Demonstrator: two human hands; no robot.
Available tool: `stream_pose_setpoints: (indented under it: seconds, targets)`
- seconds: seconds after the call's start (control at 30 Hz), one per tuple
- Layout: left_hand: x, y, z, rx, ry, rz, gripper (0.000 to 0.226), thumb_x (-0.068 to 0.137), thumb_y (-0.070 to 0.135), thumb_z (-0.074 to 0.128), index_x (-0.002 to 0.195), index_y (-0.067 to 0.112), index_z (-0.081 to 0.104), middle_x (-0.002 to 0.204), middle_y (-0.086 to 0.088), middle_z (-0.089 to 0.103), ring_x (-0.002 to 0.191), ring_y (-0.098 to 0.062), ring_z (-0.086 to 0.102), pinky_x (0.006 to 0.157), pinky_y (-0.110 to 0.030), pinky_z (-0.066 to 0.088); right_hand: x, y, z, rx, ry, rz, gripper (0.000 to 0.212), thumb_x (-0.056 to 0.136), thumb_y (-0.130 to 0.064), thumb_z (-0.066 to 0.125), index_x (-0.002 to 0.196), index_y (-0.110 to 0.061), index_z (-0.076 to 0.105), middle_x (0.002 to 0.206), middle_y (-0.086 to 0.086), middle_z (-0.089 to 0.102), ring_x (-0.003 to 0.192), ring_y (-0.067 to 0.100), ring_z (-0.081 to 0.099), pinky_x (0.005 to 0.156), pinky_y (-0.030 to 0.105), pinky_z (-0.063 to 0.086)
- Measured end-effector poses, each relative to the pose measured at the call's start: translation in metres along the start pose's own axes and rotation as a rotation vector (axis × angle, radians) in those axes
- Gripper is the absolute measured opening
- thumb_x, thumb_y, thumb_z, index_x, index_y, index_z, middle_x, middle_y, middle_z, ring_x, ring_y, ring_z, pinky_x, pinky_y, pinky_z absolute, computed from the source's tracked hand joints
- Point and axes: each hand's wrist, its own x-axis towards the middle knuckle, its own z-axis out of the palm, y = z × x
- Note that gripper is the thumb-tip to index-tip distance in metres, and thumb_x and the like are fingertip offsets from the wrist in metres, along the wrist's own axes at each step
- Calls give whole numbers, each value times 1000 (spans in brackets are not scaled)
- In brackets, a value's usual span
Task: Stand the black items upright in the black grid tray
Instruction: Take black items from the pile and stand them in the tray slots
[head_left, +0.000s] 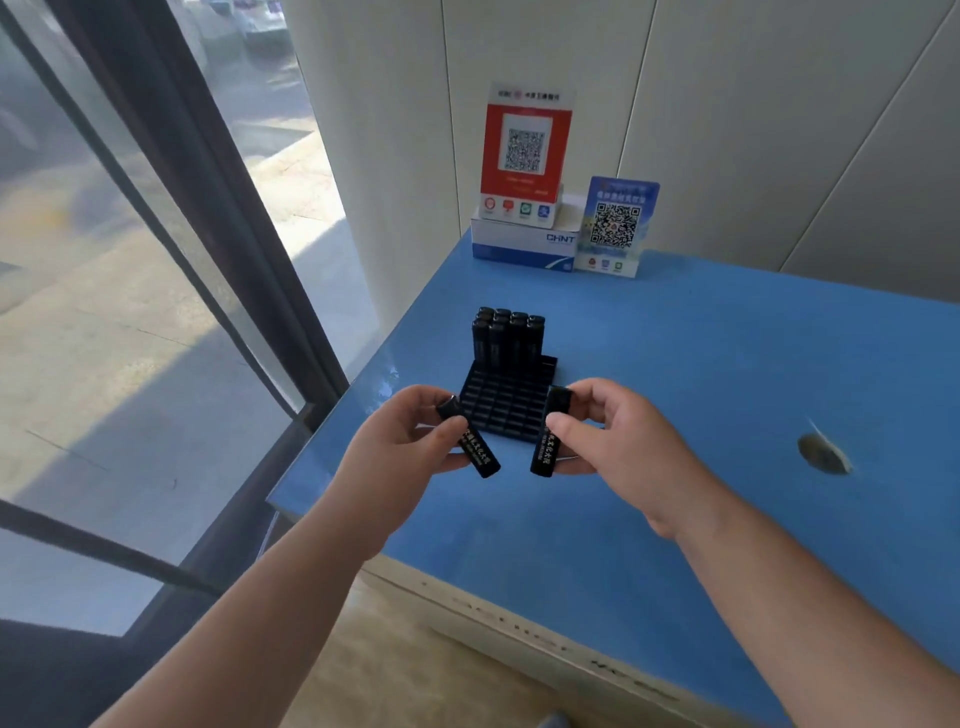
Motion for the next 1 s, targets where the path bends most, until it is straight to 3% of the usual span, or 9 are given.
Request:
stream_pose_setpoints:
  seconds: [0.17,0.27,0.33,0.5,0.63,0.7,0.83,1.0]
  targets:
    - [42,7,-6,2,6,13,9,95,10,62,102,11,68,94,-6,72,86,-20,74,90,-41,56,37,-5,1,4,95,8,7,95,-13,65,97,-18,71,100,3,73,87,17,74,76,26,61]
    - [69,19,-6,71,-21,77,15,95,11,62,105,21,66,90,11,71,81,-11,74,83,-25,56,55,-4,3,-22,179,14,8,94,-15,68,96,-22,72,96,-3,75,90,16,73,85,36,61]
    - [90,28,-7,118,-59,166,21,94,8,62,103,27,64,86,17,70,82,-10,73,83,-24,55,66,-5,5,-56,239,10,8,93,-15,69,95,-22,72,94,-3,75,91,17,71,89,43,59]
    - [143,43,1,368,-188,422,27,89,12,70,94,37,62,95,11,68,84,1,67,75,-6,46,84,-8,10,-67,414,1,10,90,-13,72,94,-23,69,92,-5,75,89,16,70,90,47,57]
    - [178,35,11,491,-311,577,16,88,13,71,103,20,71,95,15,64,88,2,64,83,-12,49,92,-6,14,-105,477,8,13,89,-14,73,91,-26,68,89,-8,73,88,16,69,90,45,57]
    - [189,28,12,582,-371,628,18,89,16,70,106,20,72,95,16,63,87,1,62,83,-11,47,94,-5,16,-110,509,7,17,89,-13,73,88,-29,67,86,-11,72,88,15,69,91,43,57]
    - [198,15,12,742,-418,795,15,87,19,71,102,19,71,93,14,63,95,-11,57,87,-24,45,96,1,19,-164,535,20,18,89,-16,73,86,-32,66,85,-16,72,86,14,68,89,36,56]
    - [206,6,13,774,-461,907,12,83,16,75,94,17,72,99,5,66,94,-19,56,87,-31,46,100,9,20,-213,554,51,15,89,-18,73,88,-31,67,86,-14,73,83,10,68,83,27,53]
